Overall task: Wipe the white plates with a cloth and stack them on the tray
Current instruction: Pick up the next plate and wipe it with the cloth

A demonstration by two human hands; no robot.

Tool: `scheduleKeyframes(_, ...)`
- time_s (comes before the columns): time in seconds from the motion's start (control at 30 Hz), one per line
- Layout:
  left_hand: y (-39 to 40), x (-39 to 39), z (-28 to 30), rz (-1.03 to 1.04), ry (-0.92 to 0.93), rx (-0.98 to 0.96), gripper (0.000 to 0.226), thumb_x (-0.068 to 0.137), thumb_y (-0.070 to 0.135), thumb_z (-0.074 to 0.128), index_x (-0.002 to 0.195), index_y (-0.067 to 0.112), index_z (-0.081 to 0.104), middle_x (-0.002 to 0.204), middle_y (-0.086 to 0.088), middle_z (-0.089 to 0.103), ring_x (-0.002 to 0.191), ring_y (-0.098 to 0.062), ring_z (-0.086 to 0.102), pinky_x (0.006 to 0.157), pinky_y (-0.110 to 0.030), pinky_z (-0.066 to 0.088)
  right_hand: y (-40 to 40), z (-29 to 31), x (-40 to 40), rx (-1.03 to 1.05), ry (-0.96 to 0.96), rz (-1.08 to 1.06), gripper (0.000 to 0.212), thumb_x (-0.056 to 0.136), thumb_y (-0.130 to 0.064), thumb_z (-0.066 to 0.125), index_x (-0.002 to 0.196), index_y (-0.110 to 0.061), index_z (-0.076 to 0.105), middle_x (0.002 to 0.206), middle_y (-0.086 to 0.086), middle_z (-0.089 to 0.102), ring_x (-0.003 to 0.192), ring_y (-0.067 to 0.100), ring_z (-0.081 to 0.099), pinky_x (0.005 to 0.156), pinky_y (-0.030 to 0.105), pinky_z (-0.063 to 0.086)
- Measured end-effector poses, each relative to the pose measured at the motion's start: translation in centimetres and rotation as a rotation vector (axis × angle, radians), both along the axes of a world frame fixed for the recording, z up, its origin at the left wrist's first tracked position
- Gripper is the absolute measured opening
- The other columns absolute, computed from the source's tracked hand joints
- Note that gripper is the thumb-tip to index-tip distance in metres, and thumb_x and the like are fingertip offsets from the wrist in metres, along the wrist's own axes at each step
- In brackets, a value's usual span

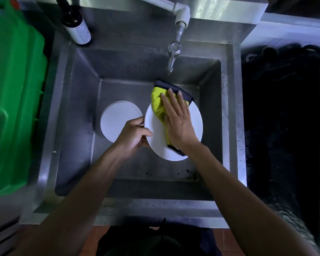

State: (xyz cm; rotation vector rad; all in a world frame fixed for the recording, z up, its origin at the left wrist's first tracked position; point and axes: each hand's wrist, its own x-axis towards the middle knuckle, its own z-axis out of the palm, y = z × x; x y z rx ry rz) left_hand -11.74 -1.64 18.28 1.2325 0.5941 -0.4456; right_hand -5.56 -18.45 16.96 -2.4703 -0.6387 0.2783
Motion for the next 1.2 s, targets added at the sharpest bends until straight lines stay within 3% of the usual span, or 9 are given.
scheduleKeyframes(0.1, -0.1, 0.3, 0.2, 0.006, -0.023, -0.003, 0.045, 0.064, -0.004, 0.059, 0.106, 0.004, 0.072, 0.101, -0.025, 0.071, 0.089, -0.034, 0.071, 0.068, -0.037, 0.057, 0.8, 0.9, -1.6, 0.049, 0.031, 0.061, 0.057, 0.104, -0.030, 0.027, 0.158, -0.016, 0.025, 0.167, 0.007, 0.013, 0.155, 0.031, 0.002, 0.123, 0.055, 0.011)
scheduleKeyframes(0.3, 0.2, 0.3, 0.4, 0.032, -0.049, -0.078, 0.039, 0.063, -0.008, 0.056, 0.084, 0.016, 0.076, 0.078, -0.007, 0.069, 0.073, -0.019, 0.070, 0.059, -0.030, 0.056, 1.2, 1.5, -4.3, 0.078, 0.058, 0.090, 0.072, 0.102, -0.058, 0.010, 0.156, -0.015, 0.030, 0.166, 0.007, 0.020, 0.155, 0.030, 0.007, 0.123, 0.053, 0.013)
scheduleKeyframes(0.4, 0.2, 0.2, 0.3, 0.008, -0.039, -0.090, 0.035, 0.066, -0.007, 0.058, 0.091, 0.011, 0.075, 0.084, -0.012, 0.069, 0.080, -0.025, 0.070, 0.062, -0.033, 0.056, 0.5, 0.7, -3.8, 0.054, 0.013, 0.119, 0.053, 0.108, -0.035, 0.028, 0.158, -0.018, 0.025, 0.167, 0.005, 0.015, 0.156, 0.028, 0.003, 0.123, 0.055, 0.014)
scheduleKeyframes(0.47, 0.3, 0.2, 0.3, 0.000, -0.019, -0.069, 0.035, 0.065, -0.005, 0.059, 0.096, 0.005, 0.072, 0.087, -0.015, 0.068, 0.083, -0.029, 0.069, 0.064, -0.035, 0.057, 0.4, 0.1, -3.1, 0.040, -0.028, 0.133, 0.054, 0.107, -0.022, 0.037, 0.159, -0.021, 0.023, 0.168, 0.003, 0.013, 0.156, 0.027, 0.002, 0.123, 0.055, 0.014)
scheduleKeyframes(0.67, 0.1, 0.1, 0.2, 0.005, 0.002, -0.032, 0.044, 0.063, -0.003, 0.060, 0.104, 0.006, 0.074, 0.094, -0.018, 0.072, 0.082, -0.033, 0.072, 0.063, -0.035, 0.056, 0.9, 0.5, 0.4, 0.023, -0.064, 0.045, 0.053, 0.107, -0.026, 0.034, 0.158, -0.019, 0.024, 0.168, 0.004, 0.015, 0.155, 0.030, 0.003, 0.124, 0.054, 0.009)
scheduleKeyframes(0.87, 0.1, -0.3, -0.1, 0.091, -0.004, 0.011, 0.042, 0.059, 0.000, 0.060, 0.096, 0.011, 0.077, 0.090, -0.014, 0.074, 0.075, -0.028, 0.070, 0.059, -0.033, 0.054, 0.3, 0.3, 2.4, -0.036, -0.090, -0.052, 0.053, 0.107, -0.022, 0.034, 0.159, -0.019, 0.023, 0.167, 0.004, 0.016, 0.155, 0.029, 0.006, 0.125, 0.049, 0.004)
scheduleKeyframes(1.2, 0.1, -0.9, 0.1, 0.256, -0.016, 0.006, 0.051, 0.061, 0.000, 0.059, 0.107, 0.017, 0.077, 0.100, -0.010, 0.074, 0.083, -0.027, 0.069, 0.066, -0.039, 0.054, -1.7, -1.2, 1.7, -0.061, 0.009, -0.313, 0.053, 0.108, -0.024, 0.032, 0.159, -0.017, 0.019, 0.167, 0.006, 0.013, 0.154, 0.028, 0.006, 0.125, 0.046, 0.008)
